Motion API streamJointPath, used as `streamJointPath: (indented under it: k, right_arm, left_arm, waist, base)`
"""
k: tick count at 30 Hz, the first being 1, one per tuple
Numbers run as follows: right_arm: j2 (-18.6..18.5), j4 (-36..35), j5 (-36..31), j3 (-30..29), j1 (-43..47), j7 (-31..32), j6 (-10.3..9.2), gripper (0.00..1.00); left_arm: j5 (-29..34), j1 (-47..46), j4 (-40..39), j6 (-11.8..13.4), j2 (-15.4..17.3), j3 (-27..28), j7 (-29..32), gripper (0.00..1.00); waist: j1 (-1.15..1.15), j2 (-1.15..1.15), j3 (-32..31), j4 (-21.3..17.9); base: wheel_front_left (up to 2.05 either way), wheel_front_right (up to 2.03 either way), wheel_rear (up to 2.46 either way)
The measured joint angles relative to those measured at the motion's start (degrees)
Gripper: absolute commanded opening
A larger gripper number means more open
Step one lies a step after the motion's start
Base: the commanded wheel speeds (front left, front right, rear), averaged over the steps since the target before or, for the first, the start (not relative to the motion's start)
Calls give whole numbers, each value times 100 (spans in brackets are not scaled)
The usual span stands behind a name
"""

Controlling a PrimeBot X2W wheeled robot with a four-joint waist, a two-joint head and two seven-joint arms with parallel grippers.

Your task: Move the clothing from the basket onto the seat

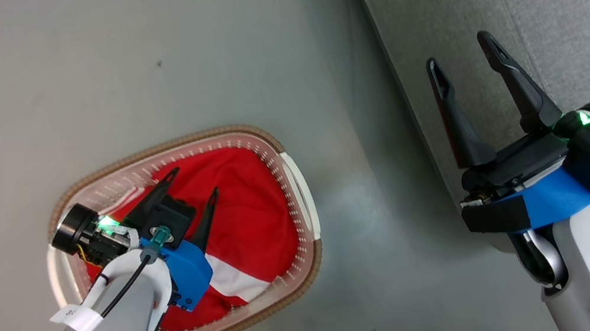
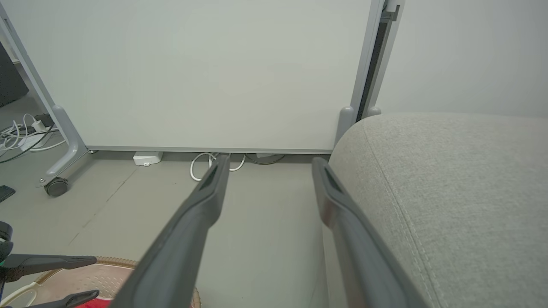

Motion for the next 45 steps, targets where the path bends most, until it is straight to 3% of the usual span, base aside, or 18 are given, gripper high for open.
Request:
streamJointPath:
  k: [12,23,32,45]
  right_arm:
    - [-1,-183,19,45,-246,1,0,100]
    - [0,-356,24,101,-422,0,0,100]
    - [0,-467,26,107,-474,0,0,100]
    - [0,-539,8,126,-532,0,0,100]
  left_arm:
    - [-797,-637,1123,0,15,-1441,123,100]
    - [-1873,-1109,1301,0,244,-2577,972,100]
    - [-2531,-1425,1267,-1,455,-2947,1395,100]
    - [-3060,-1600,847,-1,378,-3075,1600,100]
  waist:
    - [0,0,918,-194]
    - [0,0,1622,-307]
    - [-1,0,2061,-385]
    - [-1,0,2420,-338]
  base:
    - [0,0,0]
    - [0,0,0]
    - [0,0,0]
    - [0,0,0]
